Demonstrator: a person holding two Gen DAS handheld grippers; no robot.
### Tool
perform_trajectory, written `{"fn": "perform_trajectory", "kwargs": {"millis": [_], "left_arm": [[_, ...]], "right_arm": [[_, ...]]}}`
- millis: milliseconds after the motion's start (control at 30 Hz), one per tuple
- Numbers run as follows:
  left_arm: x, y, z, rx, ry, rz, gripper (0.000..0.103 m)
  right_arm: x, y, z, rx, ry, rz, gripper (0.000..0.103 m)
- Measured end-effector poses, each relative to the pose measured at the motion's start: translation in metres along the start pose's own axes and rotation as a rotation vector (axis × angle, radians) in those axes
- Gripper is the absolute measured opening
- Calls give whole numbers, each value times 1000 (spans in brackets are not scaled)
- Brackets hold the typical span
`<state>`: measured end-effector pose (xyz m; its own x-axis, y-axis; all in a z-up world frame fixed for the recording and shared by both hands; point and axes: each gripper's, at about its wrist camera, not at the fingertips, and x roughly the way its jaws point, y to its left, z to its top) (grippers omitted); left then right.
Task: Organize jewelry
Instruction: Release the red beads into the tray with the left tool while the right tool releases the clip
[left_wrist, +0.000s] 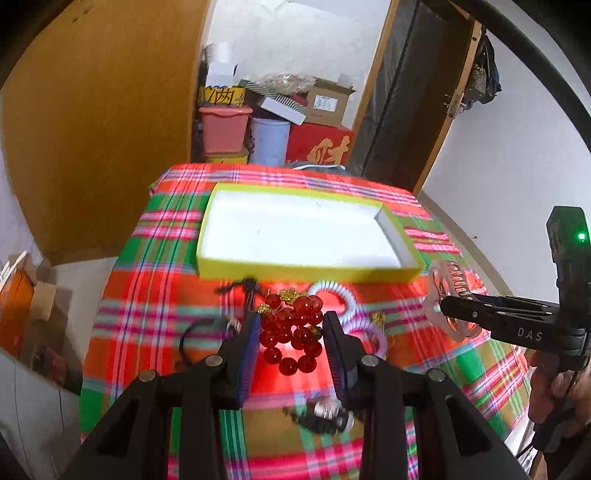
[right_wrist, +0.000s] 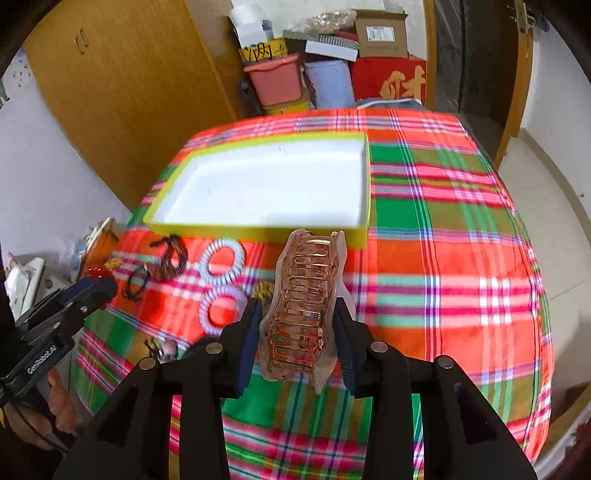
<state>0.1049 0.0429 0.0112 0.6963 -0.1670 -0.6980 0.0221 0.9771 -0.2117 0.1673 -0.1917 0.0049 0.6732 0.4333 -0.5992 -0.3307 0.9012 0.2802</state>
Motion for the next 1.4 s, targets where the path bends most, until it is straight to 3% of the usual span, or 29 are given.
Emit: {"fn": "perform_trajectory", "kwargs": {"millis": [267, 600, 1000, 1200, 1400], "left_arm": [[31, 2, 47, 35, -13, -23, 35], [98, 26, 87, 16, 53, -3, 35], [162, 48, 112, 10, 133, 56, 35], [181, 56, 112, -14, 165, 78, 35], [184, 62, 114, -27, 148, 83, 36]], "right_arm": [[7, 6, 41, -14, -57, 26, 39], [53, 7, 85, -32, -47, 16, 39], [111, -14, 116, -25, 9, -9, 39], [118, -19, 125, -16, 2, -15, 39], [117, -19, 125, -25, -11, -23, 42]]}}
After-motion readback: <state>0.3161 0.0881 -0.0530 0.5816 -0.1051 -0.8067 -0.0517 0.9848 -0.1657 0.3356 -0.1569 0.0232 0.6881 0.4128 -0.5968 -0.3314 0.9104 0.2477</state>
